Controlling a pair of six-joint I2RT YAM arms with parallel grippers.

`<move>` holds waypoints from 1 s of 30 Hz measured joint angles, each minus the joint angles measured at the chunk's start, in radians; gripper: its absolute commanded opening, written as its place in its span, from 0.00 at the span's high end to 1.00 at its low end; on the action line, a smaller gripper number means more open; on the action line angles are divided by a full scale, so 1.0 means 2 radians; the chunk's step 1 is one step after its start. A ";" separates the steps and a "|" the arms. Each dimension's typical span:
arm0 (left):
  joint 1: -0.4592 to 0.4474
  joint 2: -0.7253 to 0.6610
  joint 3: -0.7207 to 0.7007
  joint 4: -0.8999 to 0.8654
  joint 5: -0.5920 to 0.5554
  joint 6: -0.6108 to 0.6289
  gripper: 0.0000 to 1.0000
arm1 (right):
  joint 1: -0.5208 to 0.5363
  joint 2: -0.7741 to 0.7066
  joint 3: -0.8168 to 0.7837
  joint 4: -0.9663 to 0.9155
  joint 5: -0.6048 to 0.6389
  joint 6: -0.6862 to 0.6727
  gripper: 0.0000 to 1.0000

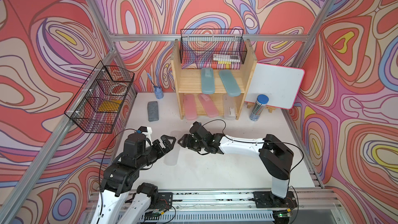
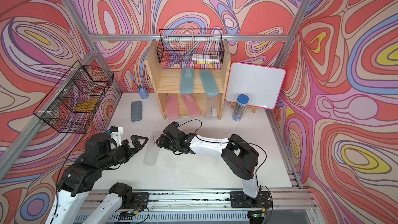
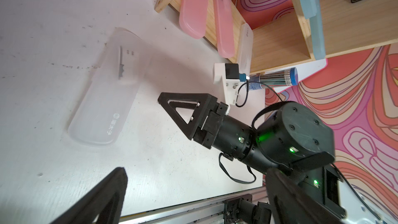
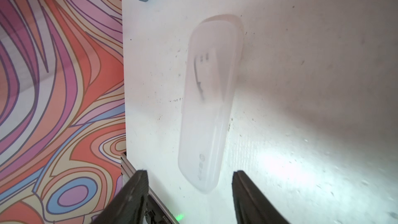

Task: Remove the pencil cases from the shelf
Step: Place the pencil case at the center of the board.

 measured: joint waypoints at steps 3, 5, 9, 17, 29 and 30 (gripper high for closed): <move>0.000 0.031 -0.005 0.051 0.030 -0.012 0.01 | 0.000 -0.046 -0.014 -0.035 0.017 -0.020 0.25; 0.000 0.049 -0.008 0.088 0.046 -0.027 0.01 | 0.000 -0.076 -0.021 -0.061 0.031 -0.033 0.18; 0.000 0.082 -0.017 0.169 0.068 -0.072 0.01 | 0.000 -0.126 -0.024 -0.117 0.062 -0.062 0.06; -0.015 0.160 -0.022 0.306 0.059 -0.177 0.02 | -0.011 -0.205 -0.028 -0.195 0.124 -0.109 0.02; -0.090 0.331 0.070 0.418 -0.019 -0.239 0.15 | -0.051 -0.339 -0.100 -0.197 0.197 -0.157 0.08; -0.093 0.343 0.077 0.425 -0.026 -0.242 0.16 | -0.051 -0.348 -0.108 -0.194 0.204 -0.160 0.08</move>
